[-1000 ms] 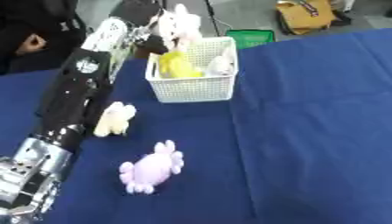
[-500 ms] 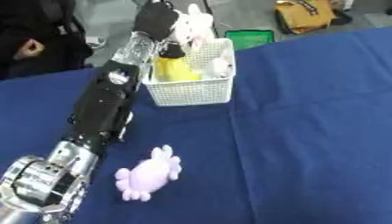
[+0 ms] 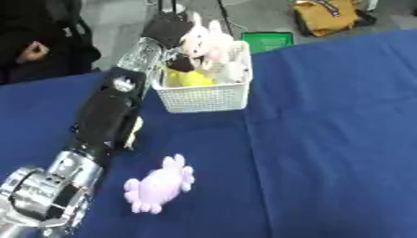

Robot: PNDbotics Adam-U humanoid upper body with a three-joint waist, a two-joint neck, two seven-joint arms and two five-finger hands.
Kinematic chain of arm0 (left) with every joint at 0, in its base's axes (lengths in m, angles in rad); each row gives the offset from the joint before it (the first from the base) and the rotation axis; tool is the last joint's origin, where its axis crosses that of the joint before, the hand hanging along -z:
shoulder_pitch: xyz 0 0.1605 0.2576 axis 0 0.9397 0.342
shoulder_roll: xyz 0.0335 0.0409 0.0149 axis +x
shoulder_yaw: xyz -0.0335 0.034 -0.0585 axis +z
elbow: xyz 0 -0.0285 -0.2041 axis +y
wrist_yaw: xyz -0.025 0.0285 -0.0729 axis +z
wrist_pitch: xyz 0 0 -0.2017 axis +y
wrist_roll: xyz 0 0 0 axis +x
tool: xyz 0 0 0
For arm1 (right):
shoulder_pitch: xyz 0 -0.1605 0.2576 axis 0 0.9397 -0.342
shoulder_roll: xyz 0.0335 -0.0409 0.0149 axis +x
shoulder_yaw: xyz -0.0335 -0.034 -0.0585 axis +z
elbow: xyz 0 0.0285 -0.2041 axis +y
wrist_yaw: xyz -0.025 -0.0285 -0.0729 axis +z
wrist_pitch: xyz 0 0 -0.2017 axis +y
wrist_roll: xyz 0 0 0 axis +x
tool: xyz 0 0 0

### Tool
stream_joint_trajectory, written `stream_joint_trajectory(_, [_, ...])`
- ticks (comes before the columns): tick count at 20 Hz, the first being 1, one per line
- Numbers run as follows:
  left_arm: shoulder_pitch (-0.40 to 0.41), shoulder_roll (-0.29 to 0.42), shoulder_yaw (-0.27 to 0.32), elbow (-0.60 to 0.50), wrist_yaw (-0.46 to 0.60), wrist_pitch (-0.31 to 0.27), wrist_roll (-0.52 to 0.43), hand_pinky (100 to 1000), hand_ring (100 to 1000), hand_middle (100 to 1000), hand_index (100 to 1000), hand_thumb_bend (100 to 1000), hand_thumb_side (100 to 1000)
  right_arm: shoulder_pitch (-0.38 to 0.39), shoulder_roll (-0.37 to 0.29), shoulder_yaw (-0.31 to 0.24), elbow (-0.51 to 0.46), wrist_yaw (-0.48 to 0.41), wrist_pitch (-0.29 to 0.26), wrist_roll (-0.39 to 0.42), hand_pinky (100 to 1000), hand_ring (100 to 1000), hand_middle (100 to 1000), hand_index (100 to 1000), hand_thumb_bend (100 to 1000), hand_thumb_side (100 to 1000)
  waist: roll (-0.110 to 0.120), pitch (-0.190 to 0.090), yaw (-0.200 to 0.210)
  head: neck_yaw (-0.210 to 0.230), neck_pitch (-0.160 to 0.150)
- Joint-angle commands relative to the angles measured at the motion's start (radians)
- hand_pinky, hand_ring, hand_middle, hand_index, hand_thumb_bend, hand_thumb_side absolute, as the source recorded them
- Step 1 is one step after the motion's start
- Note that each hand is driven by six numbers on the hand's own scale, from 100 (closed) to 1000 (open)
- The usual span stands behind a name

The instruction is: Pick up objects on the table and place them in the box.

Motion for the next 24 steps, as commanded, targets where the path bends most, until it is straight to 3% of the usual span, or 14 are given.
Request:
stream_joint_trajectory(1, [-0.028, 0.024, 0.001, -0.023, -0.017, -0.016, -0.055, 859, 868, 860, 896, 360, 657, -0.004, -0.012, -0.003, -0.019, -0.008, -0.033, -0.034, 743, 680, 564, 782, 100, 826, -0.012, -0.029, 0.003, -0.004, -0.005])
stream_joint_trajectory(2, [-0.03, 0.025, 0.002, -0.023, -0.016, -0.022, -0.072, 870, 887, 891, 959, 402, 673, -0.003, -0.012, -0.002, -0.019, -0.008, -0.032, -0.034, 743, 679, 564, 782, 100, 825, -0.013, -0.03, 0.006, -0.004, -0.003])
stream_joint_trajectory(5, [-0.035, 0.027, 0.004, -0.032, -0.01, -0.033, -0.111, 878, 908, 923, 1000, 450, 685, -0.001, -0.012, 0.0, -0.019, -0.008, -0.032, -0.034, 743, 679, 563, 781, 100, 824, -0.013, -0.031, 0.01, -0.004, -0.001])
stream_joint_trajectory(15, [-0.031, 0.03, -0.001, -0.047, -0.085, 0.0, -0.13, 896, 952, 982, 1000, 508, 702, 0.003, -0.012, 0.003, -0.019, -0.019, -0.03, -0.034, 742, 676, 561, 781, 100, 818, -0.014, -0.031, 0.009, -0.005, -0.007])
stream_joint_trajectory(16, [-0.032, 0.03, -0.001, -0.049, -0.089, 0.001, -0.126, 913, 974, 1000, 1000, 601, 721, 0.003, -0.011, 0.003, -0.019, -0.02, -0.029, -0.034, 742, 675, 560, 780, 100, 816, -0.015, -0.032, 0.009, -0.006, -0.007])
stream_joint_trajectory(17, [-0.033, 0.031, -0.002, -0.052, -0.094, 0.004, -0.121, 913, 974, 1000, 1000, 601, 721, 0.004, -0.011, 0.004, -0.019, -0.022, -0.029, -0.034, 742, 675, 560, 780, 100, 816, -0.015, -0.032, 0.01, -0.007, -0.008])
stream_joint_trajectory(18, [-0.033, 0.032, -0.002, -0.054, -0.1, 0.006, -0.117, 937, 993, 1000, 1000, 672, 719, 0.005, -0.011, 0.004, -0.019, -0.022, -0.029, -0.034, 742, 674, 560, 780, 100, 815, -0.015, -0.032, 0.01, -0.009, -0.01])
stream_joint_trajectory(23, [-0.04, 0.035, -0.007, -0.066, -0.115, 0.005, -0.108, 931, 985, 1000, 1000, 680, 726, 0.01, -0.011, 0.004, -0.019, -0.024, -0.027, -0.034, 741, 674, 559, 780, 100, 813, -0.017, -0.037, 0.015, -0.013, -0.01])
stream_joint_trajectory(24, [-0.043, 0.037, -0.009, -0.07, -0.116, 0.001, -0.109, 935, 991, 1000, 1000, 718, 739, 0.011, -0.011, 0.004, -0.019, -0.024, -0.027, -0.034, 741, 675, 559, 780, 100, 811, -0.018, -0.039, 0.017, -0.014, -0.009])
